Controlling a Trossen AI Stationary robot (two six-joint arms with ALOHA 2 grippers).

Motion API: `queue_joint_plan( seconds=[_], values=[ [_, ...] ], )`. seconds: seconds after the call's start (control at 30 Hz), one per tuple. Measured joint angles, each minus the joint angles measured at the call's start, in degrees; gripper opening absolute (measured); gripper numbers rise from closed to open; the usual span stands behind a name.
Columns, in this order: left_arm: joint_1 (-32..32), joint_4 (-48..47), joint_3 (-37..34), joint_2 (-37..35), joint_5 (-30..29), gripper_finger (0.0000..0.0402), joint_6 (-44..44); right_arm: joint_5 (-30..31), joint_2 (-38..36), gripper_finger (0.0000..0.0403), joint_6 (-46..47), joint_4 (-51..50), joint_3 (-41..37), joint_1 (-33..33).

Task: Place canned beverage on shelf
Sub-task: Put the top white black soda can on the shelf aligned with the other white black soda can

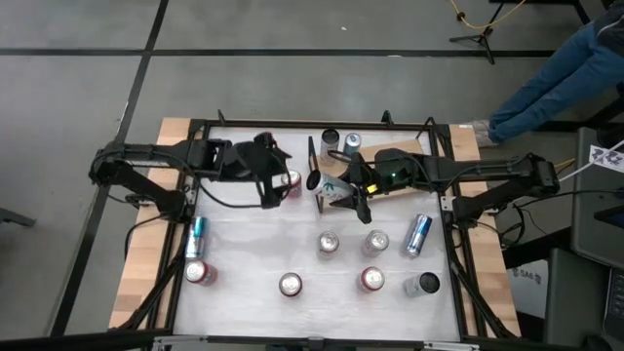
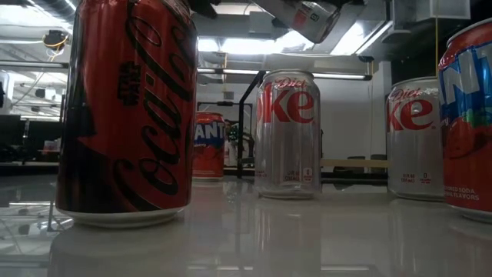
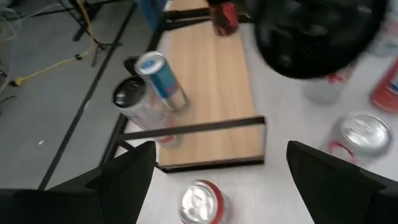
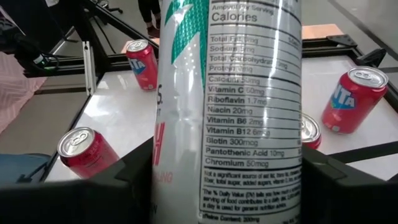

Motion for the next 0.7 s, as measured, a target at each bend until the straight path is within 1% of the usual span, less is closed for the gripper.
queue_joint_plan(
  seconds=[0.3, 0.5, 0.6, 0.7],
  values=[
    [1.78, 6.53, 0.0, 0.01, 8.27, 0.0352, 0.11, 0.0, 0.02, 0.0247, -3.08, 0.02, 0.0, 0.0],
    [1.73, 9.54, 0.0, 0.02, 11.81, 0.0352, 0.07, 3.52, 0.02, 0.0247, -4.91, -0.06, 0.0, 0.0],
    [1.75, 10.77, 0.0, 0.03, 13.26, 0.0352, 0.04, 4.06, 0.02, 0.0247, -5.88, -0.02, 0.0, -0.02],
    [1.72, 12.23, 0.0, 0.03, 13.48, 0.0352, 0.06, 4.07, 0.04, 0.0248, -6.03, 0.02, 0.0, -0.02]
  ],
)
